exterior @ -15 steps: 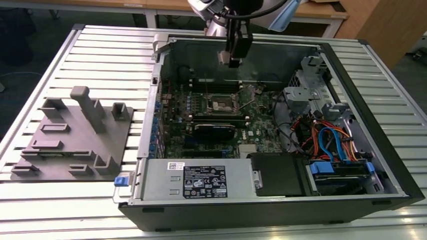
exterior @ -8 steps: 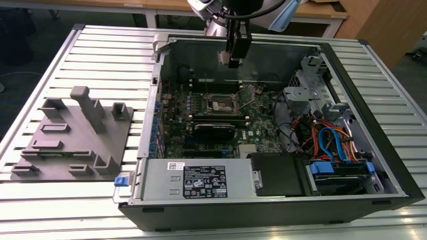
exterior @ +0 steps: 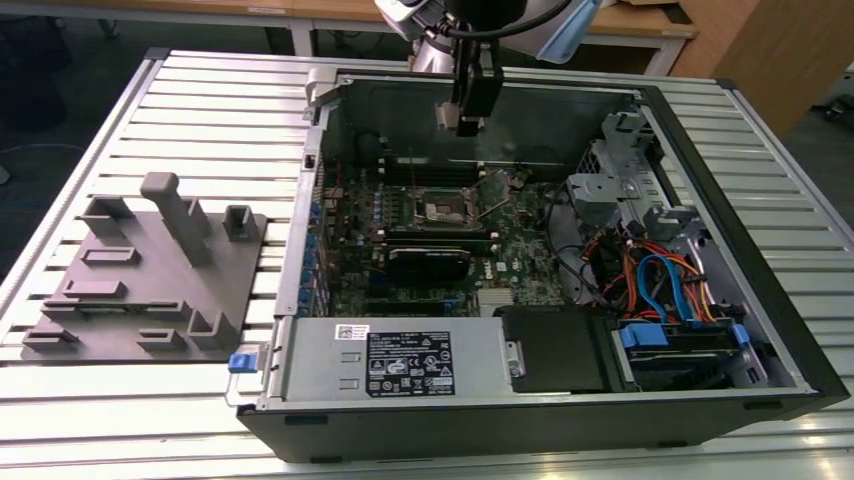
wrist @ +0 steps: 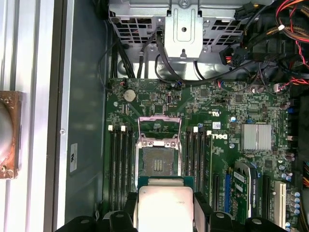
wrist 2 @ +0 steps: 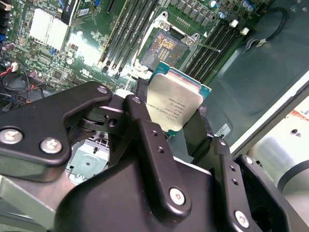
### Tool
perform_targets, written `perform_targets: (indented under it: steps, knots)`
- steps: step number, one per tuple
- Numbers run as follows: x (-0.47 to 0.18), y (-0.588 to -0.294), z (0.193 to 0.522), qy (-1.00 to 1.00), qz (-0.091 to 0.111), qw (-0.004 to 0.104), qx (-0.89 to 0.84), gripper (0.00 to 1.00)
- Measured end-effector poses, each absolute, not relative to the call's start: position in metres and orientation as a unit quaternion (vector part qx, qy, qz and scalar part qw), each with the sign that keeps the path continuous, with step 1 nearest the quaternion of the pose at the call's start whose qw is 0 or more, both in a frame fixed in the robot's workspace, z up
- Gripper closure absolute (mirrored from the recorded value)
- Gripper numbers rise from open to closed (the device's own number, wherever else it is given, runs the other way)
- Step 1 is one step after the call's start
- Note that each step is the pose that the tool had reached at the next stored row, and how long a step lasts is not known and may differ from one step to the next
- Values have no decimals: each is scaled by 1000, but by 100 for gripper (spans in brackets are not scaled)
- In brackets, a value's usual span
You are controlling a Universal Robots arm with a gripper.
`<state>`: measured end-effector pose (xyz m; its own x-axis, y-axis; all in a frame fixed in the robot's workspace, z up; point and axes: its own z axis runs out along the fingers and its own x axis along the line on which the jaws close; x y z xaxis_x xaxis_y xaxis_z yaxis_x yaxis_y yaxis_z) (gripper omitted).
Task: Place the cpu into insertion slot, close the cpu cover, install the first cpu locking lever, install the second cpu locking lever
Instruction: 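Place the cpu into insertion slot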
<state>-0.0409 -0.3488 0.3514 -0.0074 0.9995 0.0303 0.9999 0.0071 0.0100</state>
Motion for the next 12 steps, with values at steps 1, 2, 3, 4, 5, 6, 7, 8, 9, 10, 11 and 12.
perform_targets:
  steps: [1,2,3,4,5,6,7,8,9,10,11,12]
  knots:
    - [-41,-349,351,-710,-14,7,-704,46]
    - [-41,-349,351,-710,-14,7,-704,46]
    - [-41,-349,351,-710,-14,7,-704,46]
    - [-41,-349,351,-710,-14,7,-704,46]
    - [-41,-349,351,-710,-14,7,-704,46]
    - [-41,-349,350,-710,-14,7,-704,46]
    - [-41,-349,350,-710,-14,7,-704,46]
    - [-41,-349,350,-710,-14,7,-704,46]
    - [-41,-349,349,-710,-14,7,-704,46]
    - [-41,-349,349,-710,-14,7,-704,46]
    - [-41,-349,349,-710,-14,7,-704,46]
    - [-41,-349,349,-710,-14,7,-704,46]
